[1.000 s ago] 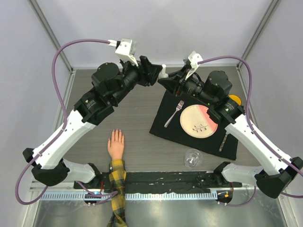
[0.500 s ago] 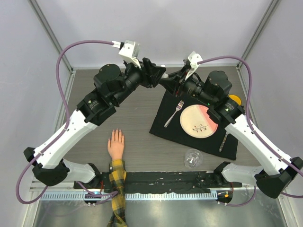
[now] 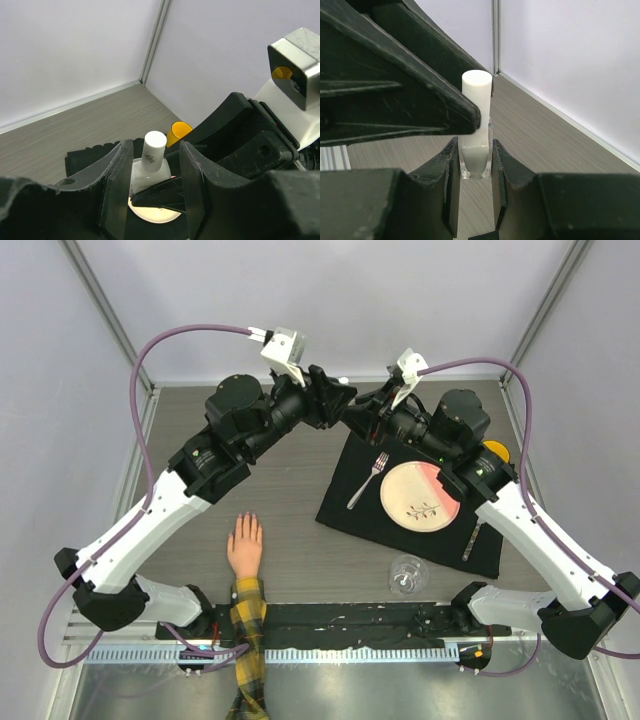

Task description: Paint the nails

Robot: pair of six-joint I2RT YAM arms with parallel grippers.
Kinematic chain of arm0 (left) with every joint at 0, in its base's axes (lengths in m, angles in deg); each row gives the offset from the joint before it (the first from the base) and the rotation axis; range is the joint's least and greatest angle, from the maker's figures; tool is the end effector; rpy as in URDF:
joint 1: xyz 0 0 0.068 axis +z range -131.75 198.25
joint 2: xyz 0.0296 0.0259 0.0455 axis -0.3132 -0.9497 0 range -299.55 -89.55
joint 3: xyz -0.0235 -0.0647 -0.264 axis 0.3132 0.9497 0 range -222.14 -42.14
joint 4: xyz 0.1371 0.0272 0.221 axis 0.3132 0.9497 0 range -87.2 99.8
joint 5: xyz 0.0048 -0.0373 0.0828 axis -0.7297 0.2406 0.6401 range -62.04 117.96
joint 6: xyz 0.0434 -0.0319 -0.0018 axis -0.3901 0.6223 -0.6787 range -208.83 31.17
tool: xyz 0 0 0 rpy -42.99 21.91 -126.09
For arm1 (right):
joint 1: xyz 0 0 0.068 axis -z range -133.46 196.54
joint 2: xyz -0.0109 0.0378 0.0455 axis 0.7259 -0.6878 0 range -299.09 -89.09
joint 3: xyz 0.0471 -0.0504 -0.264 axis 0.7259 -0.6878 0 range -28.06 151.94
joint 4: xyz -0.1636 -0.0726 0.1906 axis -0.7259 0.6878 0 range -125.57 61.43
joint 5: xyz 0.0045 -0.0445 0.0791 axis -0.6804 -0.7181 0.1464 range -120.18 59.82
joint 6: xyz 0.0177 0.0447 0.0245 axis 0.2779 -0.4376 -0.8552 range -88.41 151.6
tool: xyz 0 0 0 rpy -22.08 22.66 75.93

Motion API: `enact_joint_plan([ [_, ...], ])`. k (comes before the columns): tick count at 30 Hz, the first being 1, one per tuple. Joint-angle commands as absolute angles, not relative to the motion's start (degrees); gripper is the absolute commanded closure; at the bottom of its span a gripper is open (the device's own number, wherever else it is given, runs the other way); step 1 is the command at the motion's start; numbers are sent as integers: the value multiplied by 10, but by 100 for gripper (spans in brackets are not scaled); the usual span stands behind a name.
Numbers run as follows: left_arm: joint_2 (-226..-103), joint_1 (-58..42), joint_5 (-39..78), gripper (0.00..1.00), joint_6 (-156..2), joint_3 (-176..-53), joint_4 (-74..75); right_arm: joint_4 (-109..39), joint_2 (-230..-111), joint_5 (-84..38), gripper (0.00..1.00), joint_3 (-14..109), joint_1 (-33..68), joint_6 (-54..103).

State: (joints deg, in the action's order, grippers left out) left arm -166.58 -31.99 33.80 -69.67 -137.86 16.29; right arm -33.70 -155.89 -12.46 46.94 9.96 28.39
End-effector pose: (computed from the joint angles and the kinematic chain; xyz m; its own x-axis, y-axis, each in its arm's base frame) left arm 0.1834 -0.2150 0.5160 -0.1749 -0.3002 -0.9377 0.6801 0.6519 -0.3355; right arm 0.2000 0.1619 0.4624 0.0431 0.0982 -0.9942 -0.8143 0.5801 0.0220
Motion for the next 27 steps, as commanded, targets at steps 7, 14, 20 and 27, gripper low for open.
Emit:
enact_joint_plan([
  [7,-1669,-321,283,86,-715,-1381,137,-363,-1554,-91,100,501,100,275],
  [14,-1636,-202,-93,100,-576,-1294,-7,-344,-1552,7,100,536,103,275],
  [20,-1682,-151,-403,100,-210,-1229,-383,-443,-1568,169,100,566,118,157],
  [27,-1715,-151,-436,100,-180,-1255,-409,-518,-1590,247,100,581,127,37],
])
